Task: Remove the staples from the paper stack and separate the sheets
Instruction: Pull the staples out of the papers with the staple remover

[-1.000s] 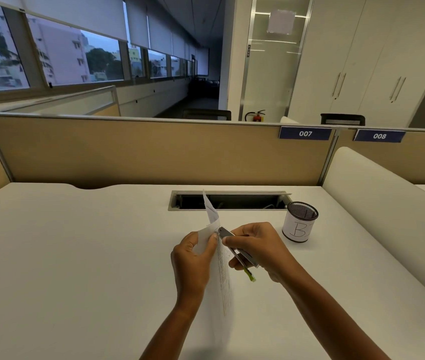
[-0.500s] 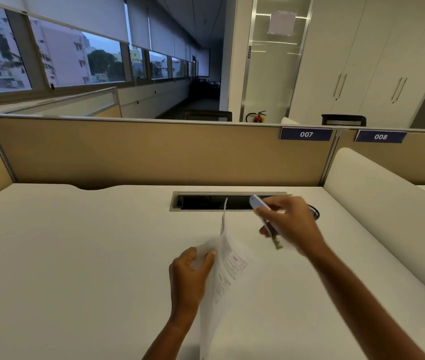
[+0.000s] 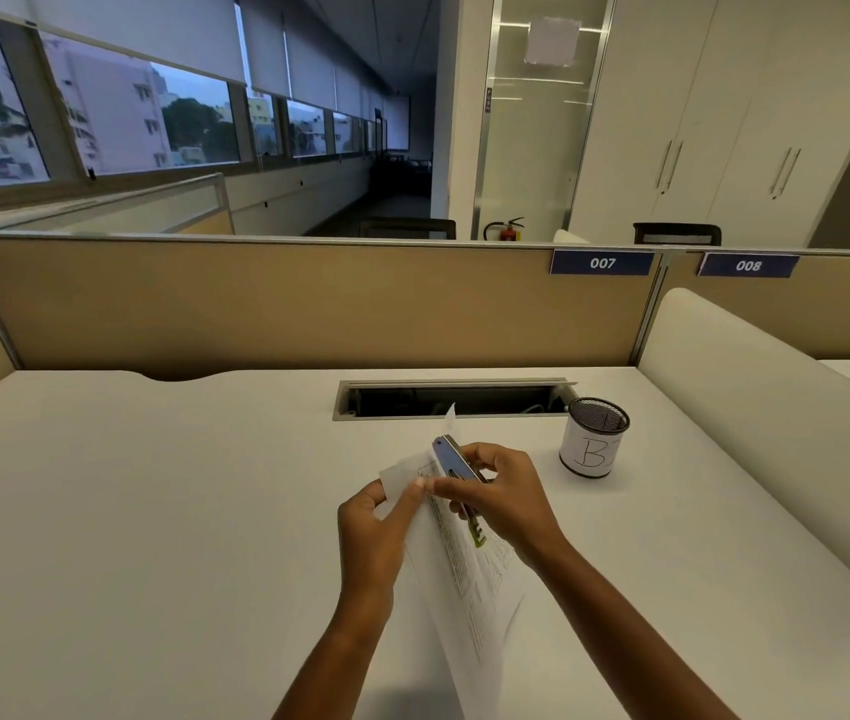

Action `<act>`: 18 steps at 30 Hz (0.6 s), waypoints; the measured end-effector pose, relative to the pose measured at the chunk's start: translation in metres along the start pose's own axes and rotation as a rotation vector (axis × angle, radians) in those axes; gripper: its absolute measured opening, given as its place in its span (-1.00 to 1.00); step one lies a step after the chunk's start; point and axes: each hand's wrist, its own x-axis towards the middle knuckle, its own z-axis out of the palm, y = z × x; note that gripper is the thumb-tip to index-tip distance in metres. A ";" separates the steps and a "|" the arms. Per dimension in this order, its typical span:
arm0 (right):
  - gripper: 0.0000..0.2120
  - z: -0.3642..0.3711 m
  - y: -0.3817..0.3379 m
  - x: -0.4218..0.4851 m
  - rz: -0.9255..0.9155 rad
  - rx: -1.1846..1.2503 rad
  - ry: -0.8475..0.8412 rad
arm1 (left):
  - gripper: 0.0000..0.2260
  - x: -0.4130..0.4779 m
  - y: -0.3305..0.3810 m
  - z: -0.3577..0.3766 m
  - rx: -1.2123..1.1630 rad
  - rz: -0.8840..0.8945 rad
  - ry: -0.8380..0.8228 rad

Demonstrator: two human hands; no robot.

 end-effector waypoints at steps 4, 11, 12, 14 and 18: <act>-0.67 -0.001 0.003 0.005 -0.030 -0.028 0.017 | -0.93 0.002 0.003 -0.004 0.011 -0.005 -0.037; -0.75 -0.003 -0.002 0.003 0.009 -0.015 -0.011 | -0.93 0.004 0.007 -0.002 0.000 -0.038 -0.045; -0.80 -0.005 -0.003 0.002 0.045 -0.004 -0.033 | -0.93 0.004 0.006 -0.001 0.008 -0.035 -0.027; -0.88 -0.010 -0.005 -0.002 0.126 0.041 -0.093 | -0.95 0.004 0.005 0.001 0.010 -0.028 0.023; -0.84 -0.019 -0.011 -0.014 0.287 0.219 -0.230 | -0.91 0.002 0.002 0.008 -0.001 -0.016 0.129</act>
